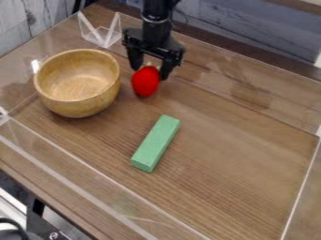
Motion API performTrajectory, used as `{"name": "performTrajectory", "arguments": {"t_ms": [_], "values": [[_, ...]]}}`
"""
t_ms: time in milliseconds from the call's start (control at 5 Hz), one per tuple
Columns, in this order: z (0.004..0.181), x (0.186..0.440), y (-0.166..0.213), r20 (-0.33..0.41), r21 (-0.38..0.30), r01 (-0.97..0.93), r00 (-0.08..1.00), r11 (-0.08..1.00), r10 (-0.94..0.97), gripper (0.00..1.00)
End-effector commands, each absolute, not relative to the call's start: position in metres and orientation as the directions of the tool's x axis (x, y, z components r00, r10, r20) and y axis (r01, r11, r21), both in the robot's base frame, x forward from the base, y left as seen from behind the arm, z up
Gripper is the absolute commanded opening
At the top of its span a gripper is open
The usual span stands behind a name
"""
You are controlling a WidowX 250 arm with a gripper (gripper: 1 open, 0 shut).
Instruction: Move the red object to the left
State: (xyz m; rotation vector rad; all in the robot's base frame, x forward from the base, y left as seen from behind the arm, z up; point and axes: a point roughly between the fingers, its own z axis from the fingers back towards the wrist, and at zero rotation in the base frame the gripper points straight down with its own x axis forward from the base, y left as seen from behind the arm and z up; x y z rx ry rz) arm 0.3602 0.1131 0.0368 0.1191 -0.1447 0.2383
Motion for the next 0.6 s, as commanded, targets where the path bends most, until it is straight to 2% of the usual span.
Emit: {"name": "performTrajectory", "arguments": {"t_ms": [0,200,400], "values": [[0.0569,0.3660,0.1213,0.226,0.094,-0.237,0.951,0.967,0.211,0.00],[0.0573,0.3595,0.1223,0.227,0.079,-0.217,0.954,0.973,0.194,1.00],[0.0607,0.3645,0.1270,0.228,0.065,-0.208,0.955,0.976,0.188,1.00]]}}
